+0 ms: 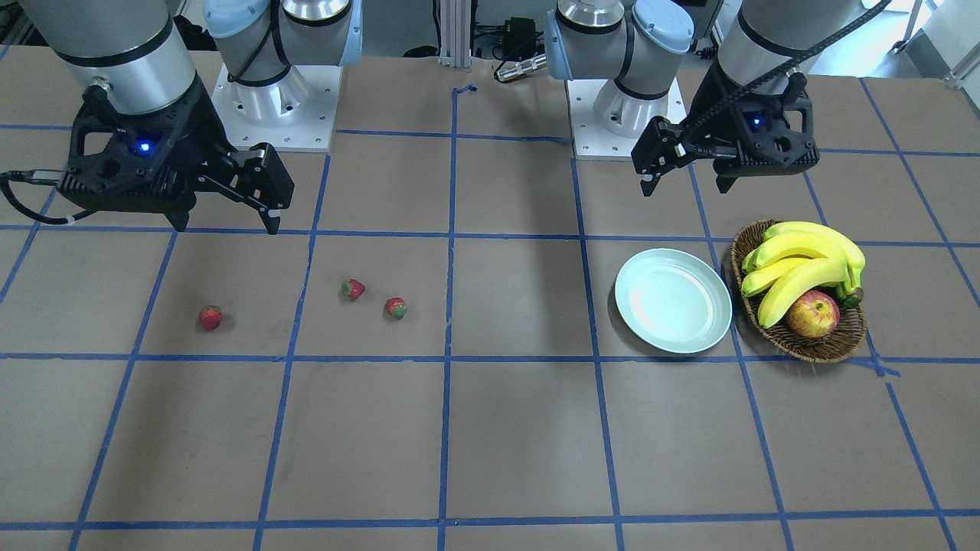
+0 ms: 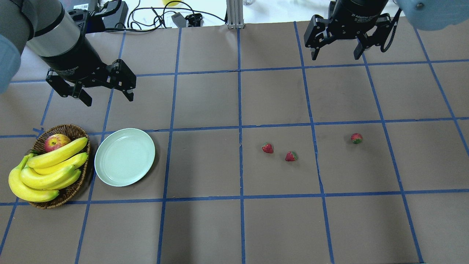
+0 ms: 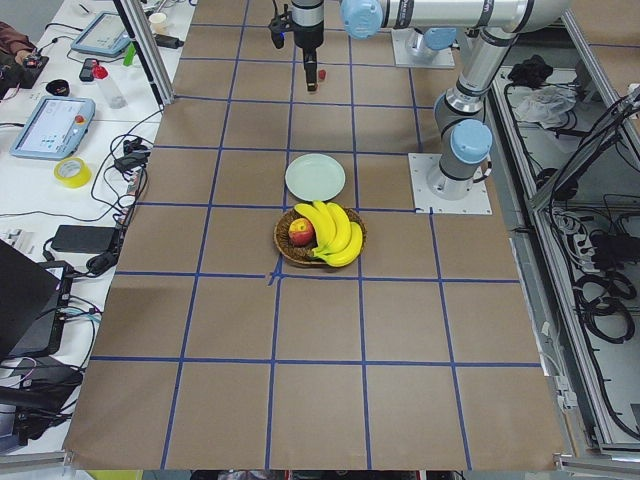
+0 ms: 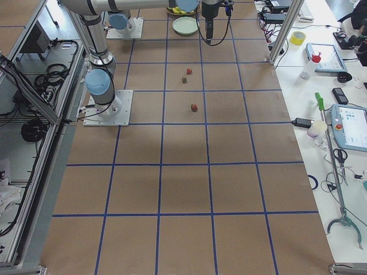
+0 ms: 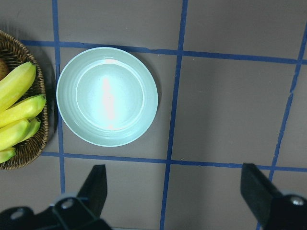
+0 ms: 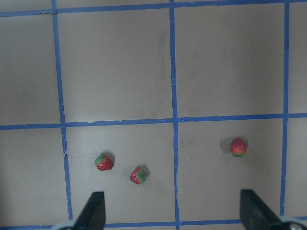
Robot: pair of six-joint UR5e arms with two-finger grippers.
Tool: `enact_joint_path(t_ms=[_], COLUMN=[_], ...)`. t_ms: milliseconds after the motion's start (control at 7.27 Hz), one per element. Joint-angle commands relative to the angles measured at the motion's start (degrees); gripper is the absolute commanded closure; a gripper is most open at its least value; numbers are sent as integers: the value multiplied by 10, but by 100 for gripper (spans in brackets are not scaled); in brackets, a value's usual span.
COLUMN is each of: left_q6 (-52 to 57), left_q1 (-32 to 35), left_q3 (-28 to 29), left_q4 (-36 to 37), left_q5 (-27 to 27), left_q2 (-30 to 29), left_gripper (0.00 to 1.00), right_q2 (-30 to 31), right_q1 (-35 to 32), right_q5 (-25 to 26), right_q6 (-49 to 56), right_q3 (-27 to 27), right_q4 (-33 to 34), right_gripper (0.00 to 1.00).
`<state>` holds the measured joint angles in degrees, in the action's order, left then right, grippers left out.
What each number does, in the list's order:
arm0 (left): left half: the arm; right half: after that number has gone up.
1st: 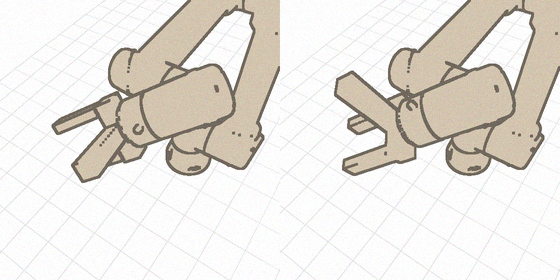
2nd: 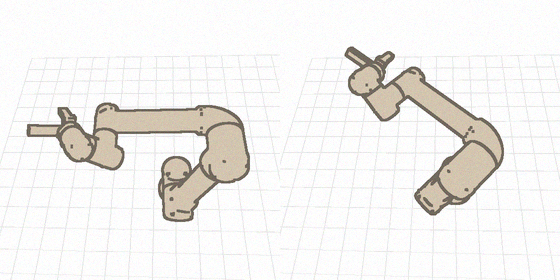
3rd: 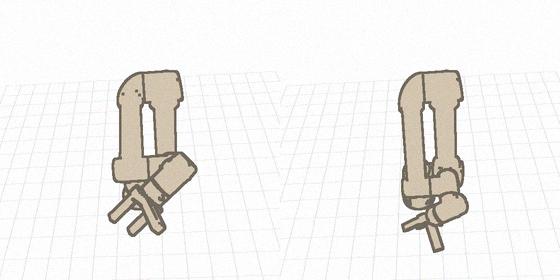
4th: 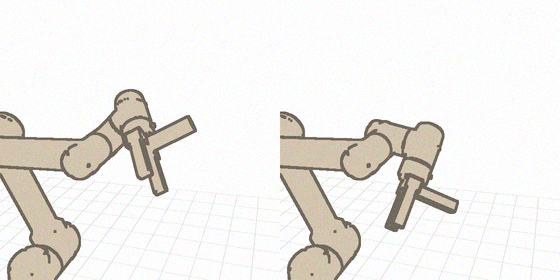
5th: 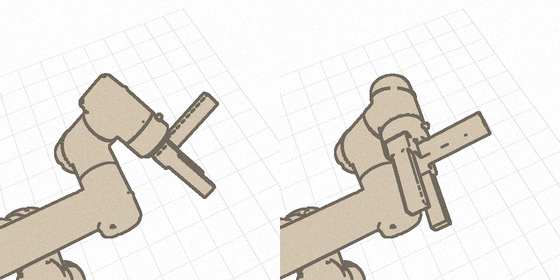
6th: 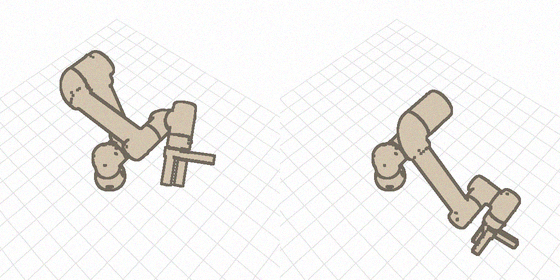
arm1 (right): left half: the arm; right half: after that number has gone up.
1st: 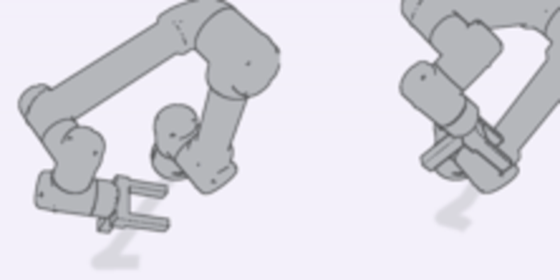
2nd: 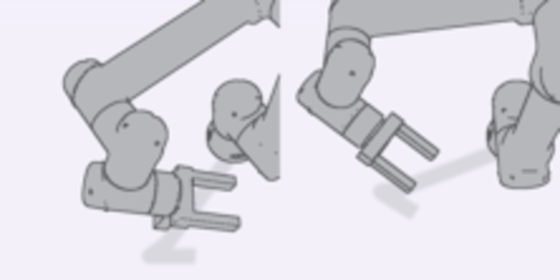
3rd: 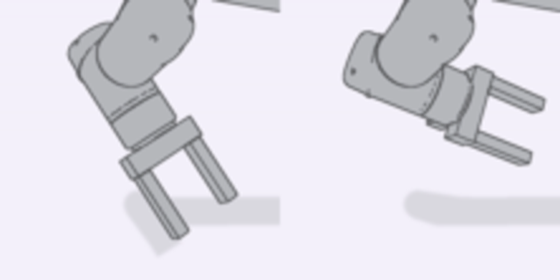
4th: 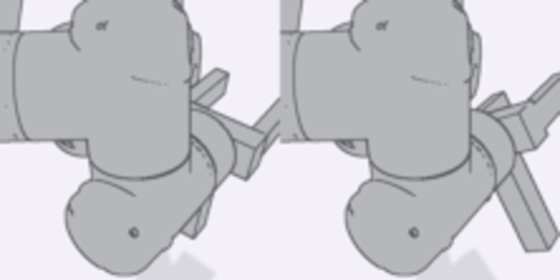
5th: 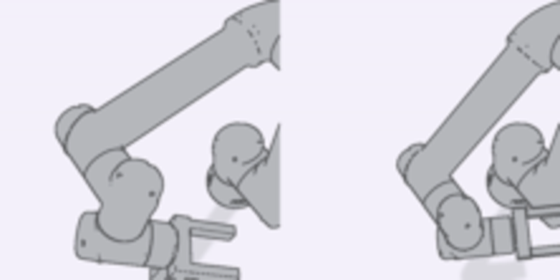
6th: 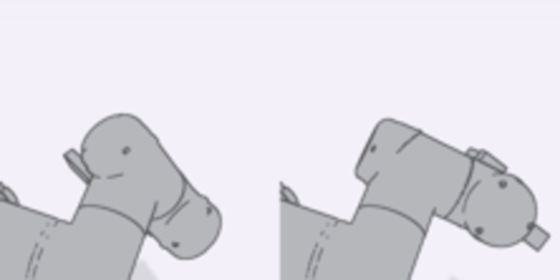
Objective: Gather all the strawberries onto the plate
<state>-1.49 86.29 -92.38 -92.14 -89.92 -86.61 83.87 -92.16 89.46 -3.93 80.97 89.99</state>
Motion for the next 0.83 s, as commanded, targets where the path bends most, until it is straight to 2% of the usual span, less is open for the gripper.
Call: enact_joint_path(t_ms=[0, 688], left_q6=[0, 1], left_q1=[0, 0], left_q3=[-3, -4], left_q4=[-1, -1], left_q5=[0, 1], left_q2=[6, 10], left_gripper=[0, 0], right_q2=[2, 2], right_q1=[-1, -2], right_q5=[3, 2], right_q6=[1, 1], right_q3=[1, 1], right_q4=[-2, -6], right_gripper=[0, 0])
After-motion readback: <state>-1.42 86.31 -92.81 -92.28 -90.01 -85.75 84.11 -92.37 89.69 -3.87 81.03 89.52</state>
